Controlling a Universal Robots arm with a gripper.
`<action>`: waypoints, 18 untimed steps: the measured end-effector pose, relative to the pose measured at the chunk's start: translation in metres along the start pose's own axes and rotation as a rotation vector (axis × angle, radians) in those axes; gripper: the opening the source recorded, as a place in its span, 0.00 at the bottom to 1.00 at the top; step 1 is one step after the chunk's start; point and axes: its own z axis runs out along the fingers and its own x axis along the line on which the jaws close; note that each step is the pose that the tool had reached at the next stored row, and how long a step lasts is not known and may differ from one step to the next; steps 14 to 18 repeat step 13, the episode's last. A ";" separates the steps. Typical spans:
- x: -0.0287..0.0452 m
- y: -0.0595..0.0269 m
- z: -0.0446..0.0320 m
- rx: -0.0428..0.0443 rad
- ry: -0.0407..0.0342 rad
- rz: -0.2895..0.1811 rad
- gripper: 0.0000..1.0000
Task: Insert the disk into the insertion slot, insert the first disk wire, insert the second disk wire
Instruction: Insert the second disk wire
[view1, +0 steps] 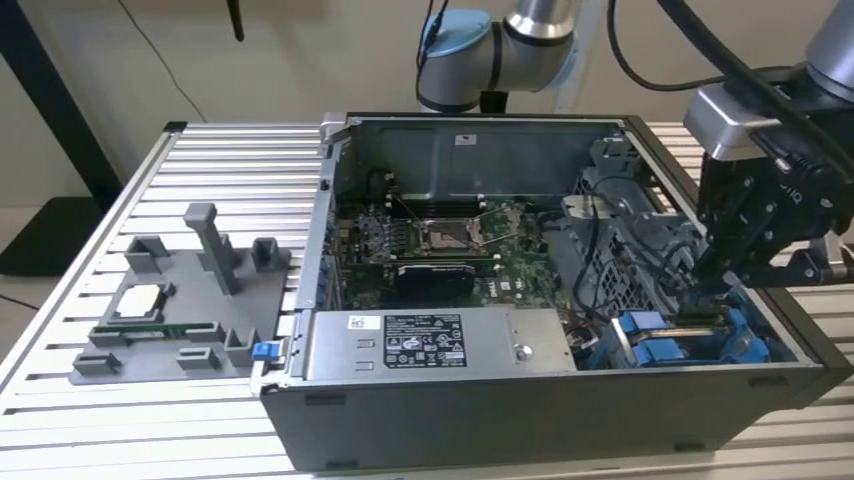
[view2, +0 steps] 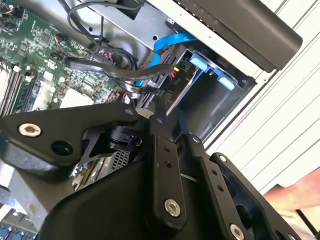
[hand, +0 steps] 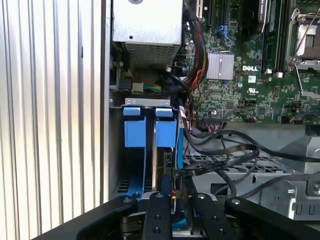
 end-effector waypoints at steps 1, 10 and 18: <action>-0.0001 -0.0001 -0.0017 -0.0003 0.0000 0.000 1.00; -0.0006 -0.0003 -0.0082 -0.0005 0.0002 0.000 1.00; -0.0006 -0.0004 -0.0083 -0.0005 0.0003 0.000 1.00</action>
